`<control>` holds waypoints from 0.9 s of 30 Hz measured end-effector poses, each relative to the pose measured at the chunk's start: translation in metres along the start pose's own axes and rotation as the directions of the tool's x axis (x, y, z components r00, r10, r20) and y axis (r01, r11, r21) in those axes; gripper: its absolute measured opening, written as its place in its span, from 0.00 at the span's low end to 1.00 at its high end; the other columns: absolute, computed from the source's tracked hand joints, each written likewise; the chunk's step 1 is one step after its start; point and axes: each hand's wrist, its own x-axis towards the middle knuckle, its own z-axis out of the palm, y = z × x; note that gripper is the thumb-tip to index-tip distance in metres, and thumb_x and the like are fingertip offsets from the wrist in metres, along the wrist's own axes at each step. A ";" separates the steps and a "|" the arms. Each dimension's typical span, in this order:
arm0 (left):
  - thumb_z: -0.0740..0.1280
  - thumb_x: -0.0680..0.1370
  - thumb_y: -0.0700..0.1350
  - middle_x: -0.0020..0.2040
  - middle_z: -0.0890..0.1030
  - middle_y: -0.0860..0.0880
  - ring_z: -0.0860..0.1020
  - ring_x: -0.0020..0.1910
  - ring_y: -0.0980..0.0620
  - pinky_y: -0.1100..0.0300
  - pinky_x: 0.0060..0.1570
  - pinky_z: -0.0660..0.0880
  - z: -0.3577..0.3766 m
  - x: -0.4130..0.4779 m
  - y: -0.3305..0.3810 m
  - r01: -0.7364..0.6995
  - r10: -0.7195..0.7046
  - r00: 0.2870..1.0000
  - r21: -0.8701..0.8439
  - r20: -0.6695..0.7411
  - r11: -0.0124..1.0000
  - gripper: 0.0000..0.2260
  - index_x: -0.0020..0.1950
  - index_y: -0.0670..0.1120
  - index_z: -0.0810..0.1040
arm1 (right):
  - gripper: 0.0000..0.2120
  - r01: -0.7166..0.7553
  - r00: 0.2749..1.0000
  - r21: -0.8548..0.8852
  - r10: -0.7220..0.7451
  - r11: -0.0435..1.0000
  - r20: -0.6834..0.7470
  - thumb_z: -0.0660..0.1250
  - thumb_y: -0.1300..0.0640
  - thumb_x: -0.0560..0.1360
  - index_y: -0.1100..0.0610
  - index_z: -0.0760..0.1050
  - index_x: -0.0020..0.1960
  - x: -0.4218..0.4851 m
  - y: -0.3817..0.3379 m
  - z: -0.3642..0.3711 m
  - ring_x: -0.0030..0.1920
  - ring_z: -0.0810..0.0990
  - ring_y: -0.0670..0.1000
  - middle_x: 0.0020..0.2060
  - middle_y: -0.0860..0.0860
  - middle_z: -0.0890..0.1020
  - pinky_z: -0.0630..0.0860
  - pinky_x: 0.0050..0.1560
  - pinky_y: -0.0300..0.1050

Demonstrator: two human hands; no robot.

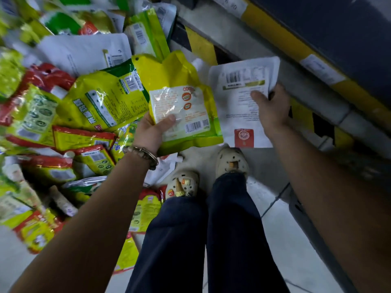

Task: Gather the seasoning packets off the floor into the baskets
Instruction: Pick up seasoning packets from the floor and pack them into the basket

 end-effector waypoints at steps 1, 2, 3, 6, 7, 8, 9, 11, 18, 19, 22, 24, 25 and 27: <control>0.69 0.74 0.36 0.44 0.84 0.49 0.82 0.42 0.49 0.50 0.47 0.80 -0.004 -0.011 0.005 -0.007 0.007 1.000 0.019 0.007 1.000 0.10 0.53 0.44 0.77 | 0.13 -0.031 0.999 0.059 0.032 0.998 -0.014 0.69 0.59 0.74 0.62 0.76 0.56 -0.016 -0.002 -0.011 0.48 0.81 0.50 0.50 0.54 0.81 0.79 0.45 0.43; 0.69 0.73 0.36 0.43 0.84 0.50 0.83 0.41 0.51 0.52 0.46 0.80 -0.008 -0.022 0.011 -0.013 0.012 1.000 0.038 0.019 0.999 0.11 0.55 0.43 0.77 | 0.13 -0.054 0.998 0.113 0.057 0.992 -0.025 0.69 0.60 0.74 0.61 0.76 0.57 -0.031 -0.004 -0.022 0.46 0.81 0.48 0.49 0.53 0.81 0.79 0.43 0.39; 0.70 0.73 0.37 0.43 0.84 0.50 0.83 0.42 0.51 0.52 0.46 0.80 -0.011 -0.037 0.018 -0.016 0.014 0.999 0.050 0.038 0.999 0.13 0.56 0.43 0.77 | 0.13 -0.072 0.996 0.158 0.079 0.985 -0.034 0.69 0.60 0.74 0.61 0.76 0.58 -0.049 -0.008 -0.033 0.44 0.80 0.46 0.48 0.51 0.81 0.78 0.41 0.35; 0.69 0.74 0.36 0.39 0.85 0.52 0.83 0.40 0.53 0.56 0.43 0.80 -0.015 -0.086 0.044 -0.021 0.012 0.994 0.085 0.104 0.996 0.08 0.51 0.45 0.78 | 0.11 -0.090 0.988 0.251 0.117 0.964 -0.097 0.68 0.62 0.75 0.60 0.76 0.57 -0.101 -0.025 -0.070 0.43 0.79 0.44 0.47 0.50 0.80 0.78 0.40 0.33; 0.67 0.74 0.36 0.38 0.85 0.53 0.83 0.39 0.55 0.57 0.42 0.80 -0.015 -0.104 0.054 -0.034 0.019 0.991 0.116 0.134 0.993 0.07 0.50 0.46 0.77 | 0.09 -0.082 0.988 0.280 0.114 0.957 -0.103 0.68 0.62 0.75 0.58 0.76 0.55 -0.118 -0.033 -0.083 0.43 0.80 0.44 0.47 0.50 0.81 0.79 0.43 0.37; 0.68 0.74 0.36 0.38 0.85 0.54 0.83 0.39 0.56 0.59 0.42 0.80 -0.013 -0.122 0.064 -0.053 0.027 0.985 0.145 0.172 0.988 0.07 0.50 0.45 0.77 | 0.07 -0.068 0.989 0.305 0.104 0.950 -0.104 0.68 0.62 0.75 0.54 0.76 0.52 -0.135 -0.041 -0.097 0.44 0.81 0.43 0.45 0.48 0.81 0.80 0.45 0.41; 0.68 0.73 0.37 0.38 0.85 0.54 0.83 0.39 0.56 0.59 0.42 0.79 -0.011 -0.141 0.074 -0.072 0.036 0.977 0.166 0.208 0.983 0.07 0.50 0.45 0.77 | 0.08 -0.049 0.990 0.313 0.088 0.949 -0.112 0.68 0.62 0.75 0.50 0.75 0.49 -0.152 -0.049 -0.110 0.43 0.81 0.40 0.44 0.45 0.81 0.80 0.46 0.43; 0.68 0.70 0.40 0.39 0.85 0.54 0.82 0.40 0.55 0.59 0.42 0.80 -0.006 -0.176 0.093 -0.099 0.044 0.964 0.203 0.260 0.974 0.09 0.50 0.46 0.77 | 0.10 -0.002 0.988 0.329 0.052 0.944 -0.144 0.67 0.63 0.75 0.48 0.74 0.48 -0.182 -0.065 -0.135 0.43 0.81 0.37 0.43 0.43 0.81 0.79 0.45 0.39; 0.67 0.68 0.42 0.41 0.85 0.55 0.83 0.44 0.55 0.57 0.46 0.80 0.057 -0.277 0.128 -0.195 0.070 0.920 0.295 0.386 0.936 0.10 0.49 0.48 0.78 | 0.07 0.004 0.963 0.427 0.111 0.904 -0.245 0.67 0.62 0.75 0.59 0.76 0.52 -0.238 -0.079 -0.246 0.42 0.81 0.37 0.44 0.47 0.81 0.75 0.40 0.33; 0.67 0.68 0.43 0.41 0.85 0.56 0.82 0.44 0.55 0.57 0.48 0.79 0.073 -0.289 0.128 -0.233 0.087 0.908 0.323 0.409 0.917 0.10 0.49 0.49 0.78 | 0.07 0.014 0.956 0.431 0.113 0.902 -0.269 0.66 0.62 0.74 0.58 0.75 0.52 -0.244 -0.074 -0.269 0.41 0.80 0.36 0.43 0.47 0.81 0.75 0.40 0.33; 0.67 0.69 0.43 0.40 0.84 0.60 0.81 0.44 0.61 0.63 0.48 0.77 0.130 -0.323 0.117 -0.332 0.113 0.862 0.381 0.494 0.863 0.09 0.49 0.50 0.78 | 0.09 0.029 0.926 0.417 0.132 0.908 -0.353 0.66 0.59 0.73 0.57 0.76 0.53 -0.262 -0.047 -0.338 0.46 0.82 0.42 0.46 0.49 0.82 0.77 0.44 0.39; 0.67 0.69 0.44 0.40 0.83 0.62 0.81 0.43 0.63 0.67 0.46 0.76 0.168 -0.341 0.097 -0.359 0.105 0.842 0.404 0.529 0.842 0.09 0.49 0.51 0.77 | 0.11 0.006 0.896 0.419 0.181 0.908 -0.406 0.67 0.58 0.72 0.57 0.76 0.54 -0.271 -0.016 -0.384 0.49 0.82 0.46 0.49 0.49 0.83 0.79 0.48 0.43; 0.67 0.70 0.44 0.41 0.83 0.61 0.80 0.44 0.63 0.67 0.46 0.76 0.188 -0.349 0.084 -0.367 0.099 0.838 0.419 0.537 0.831 0.09 0.49 0.51 0.77 | 0.11 -0.010 0.876 0.427 0.214 0.904 -0.433 0.67 0.58 0.72 0.57 0.76 0.54 -0.275 0.001 -0.407 0.49 0.83 0.47 0.48 0.48 0.83 0.80 0.48 0.44; 0.69 0.71 0.44 0.45 0.82 0.59 0.80 0.43 0.65 0.68 0.47 0.76 0.227 -0.364 0.053 -0.391 0.092 0.832 0.459 0.548 0.798 0.09 0.50 0.51 0.77 | 0.08 -0.027 0.836 0.450 0.267 0.892 -0.479 0.68 0.59 0.71 0.55 0.76 0.50 -0.282 0.039 -0.448 0.47 0.83 0.46 0.44 0.44 0.83 0.80 0.49 0.47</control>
